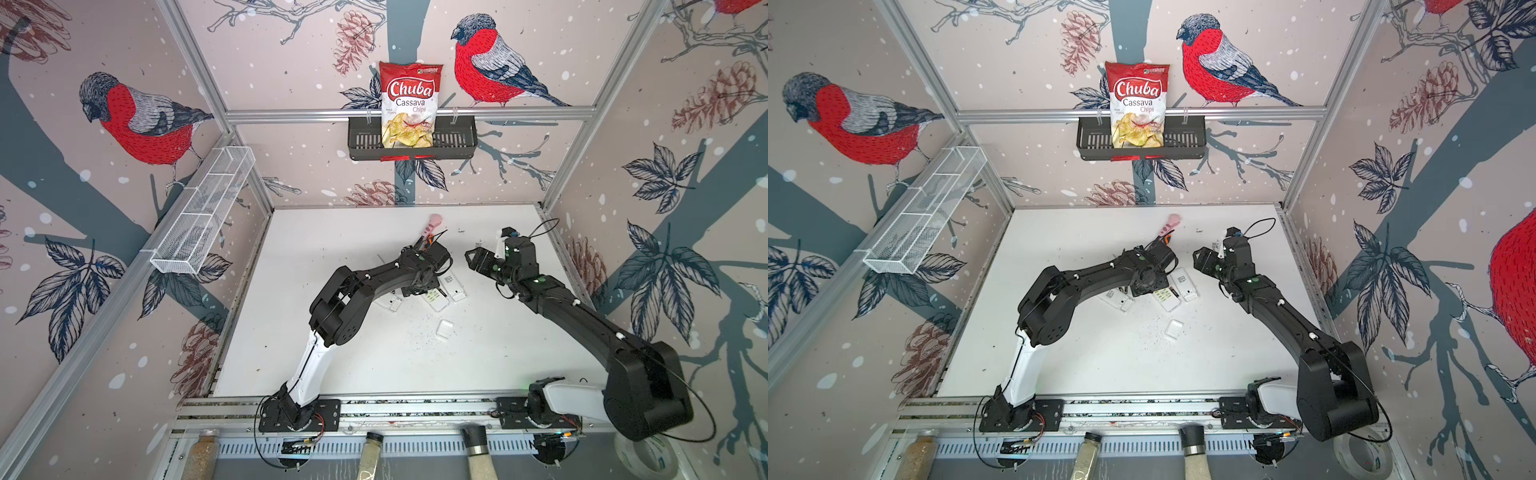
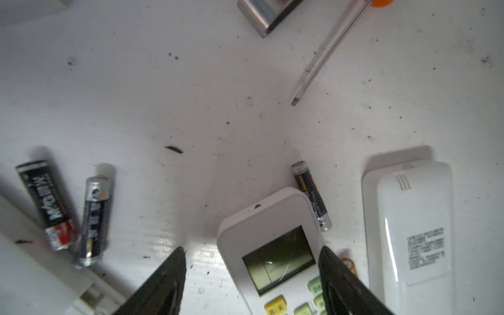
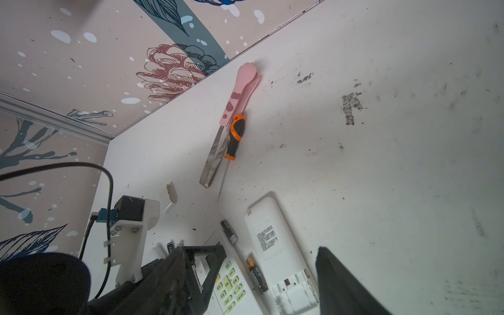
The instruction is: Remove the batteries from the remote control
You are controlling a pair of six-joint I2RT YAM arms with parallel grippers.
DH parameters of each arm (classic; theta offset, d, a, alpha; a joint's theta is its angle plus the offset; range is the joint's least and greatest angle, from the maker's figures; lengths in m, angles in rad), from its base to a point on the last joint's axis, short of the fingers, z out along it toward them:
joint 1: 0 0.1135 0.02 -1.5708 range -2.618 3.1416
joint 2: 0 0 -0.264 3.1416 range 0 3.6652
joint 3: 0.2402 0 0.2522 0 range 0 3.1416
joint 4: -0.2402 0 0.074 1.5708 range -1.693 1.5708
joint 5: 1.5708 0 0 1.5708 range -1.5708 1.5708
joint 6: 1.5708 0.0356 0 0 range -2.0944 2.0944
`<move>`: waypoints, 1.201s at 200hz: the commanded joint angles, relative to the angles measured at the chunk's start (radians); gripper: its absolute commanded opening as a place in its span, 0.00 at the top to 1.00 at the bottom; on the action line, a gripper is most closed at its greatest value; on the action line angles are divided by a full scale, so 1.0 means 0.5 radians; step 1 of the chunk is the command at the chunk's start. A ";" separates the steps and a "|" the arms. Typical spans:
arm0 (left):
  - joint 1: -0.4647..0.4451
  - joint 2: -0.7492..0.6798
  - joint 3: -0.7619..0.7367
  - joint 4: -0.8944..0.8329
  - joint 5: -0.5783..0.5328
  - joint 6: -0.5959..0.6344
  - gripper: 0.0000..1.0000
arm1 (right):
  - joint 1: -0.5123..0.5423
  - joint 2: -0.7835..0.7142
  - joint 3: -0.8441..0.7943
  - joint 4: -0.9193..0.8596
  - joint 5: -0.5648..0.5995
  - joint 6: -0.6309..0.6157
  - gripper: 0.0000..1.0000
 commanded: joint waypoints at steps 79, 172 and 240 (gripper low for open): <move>0.040 0.066 0.103 -0.070 -0.029 -0.051 0.23 | -0.003 -0.036 -0.014 0.054 -0.053 0.008 0.24; 0.025 0.194 0.422 -0.225 -0.065 0.007 0.29 | 0.001 -0.011 -0.017 0.072 -0.076 0.014 0.25; 0.126 0.083 0.294 -0.166 -0.039 0.179 0.33 | 0.073 -0.054 -0.023 -0.060 -0.074 -0.046 0.58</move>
